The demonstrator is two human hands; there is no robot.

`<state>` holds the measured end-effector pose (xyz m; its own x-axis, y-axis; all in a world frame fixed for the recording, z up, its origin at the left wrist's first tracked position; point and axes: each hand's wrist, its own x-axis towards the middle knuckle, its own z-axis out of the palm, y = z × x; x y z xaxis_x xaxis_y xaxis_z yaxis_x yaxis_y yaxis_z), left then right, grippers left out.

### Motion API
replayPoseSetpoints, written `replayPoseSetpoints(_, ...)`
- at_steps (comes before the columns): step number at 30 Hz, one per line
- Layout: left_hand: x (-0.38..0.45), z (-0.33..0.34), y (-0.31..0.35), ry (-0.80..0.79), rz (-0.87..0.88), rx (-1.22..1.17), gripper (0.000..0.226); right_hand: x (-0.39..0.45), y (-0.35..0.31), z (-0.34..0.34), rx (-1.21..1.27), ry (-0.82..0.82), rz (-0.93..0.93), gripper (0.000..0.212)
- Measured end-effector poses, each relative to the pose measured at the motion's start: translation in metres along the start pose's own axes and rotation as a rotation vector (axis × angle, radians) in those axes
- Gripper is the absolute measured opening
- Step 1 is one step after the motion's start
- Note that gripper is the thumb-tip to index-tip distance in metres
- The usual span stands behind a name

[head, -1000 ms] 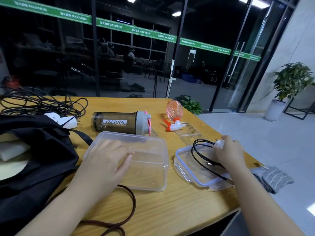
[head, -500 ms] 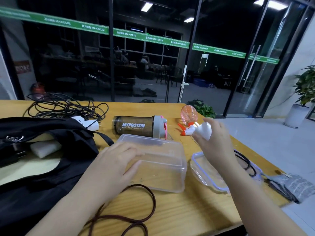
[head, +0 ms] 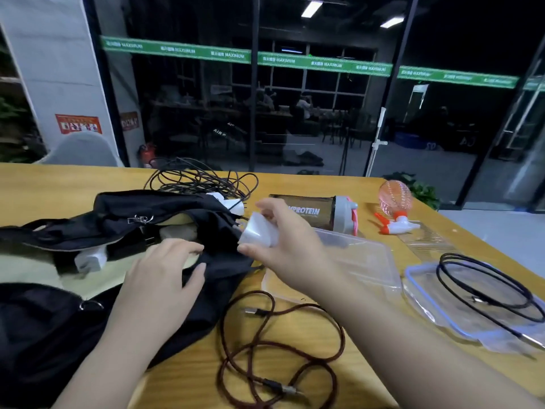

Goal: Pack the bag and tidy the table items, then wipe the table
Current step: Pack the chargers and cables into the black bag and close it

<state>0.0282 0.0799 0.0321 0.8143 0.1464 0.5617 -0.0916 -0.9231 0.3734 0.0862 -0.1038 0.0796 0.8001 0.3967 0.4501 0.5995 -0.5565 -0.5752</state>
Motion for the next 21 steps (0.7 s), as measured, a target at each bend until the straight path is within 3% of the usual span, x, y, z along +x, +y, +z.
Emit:
replayPoseSetpoints(2,-0.007,-0.003,-0.006,0.041,-0.064,-0.050,0.012,0.008,-0.007,0.019,0.005,-0.053,-0.007,0.063)
replayPoseSetpoints(8,-0.024,-0.001,-0.016,0.218,-0.363,-0.318,0.031,0.023,-0.026,0.072,0.024,-0.153,0.038,0.052)
replayPoseSetpoints(14,-0.023,0.003,-0.016,0.193,-0.357,-0.294,0.031,0.040,-0.025,0.111,-0.094,-0.254,0.016,0.052)
replayPoseSetpoints(21,-0.024,0.005,-0.018,0.200,-0.346,-0.284,0.025,0.044,-0.015,0.118,-0.214,-0.308,-0.032,0.030)
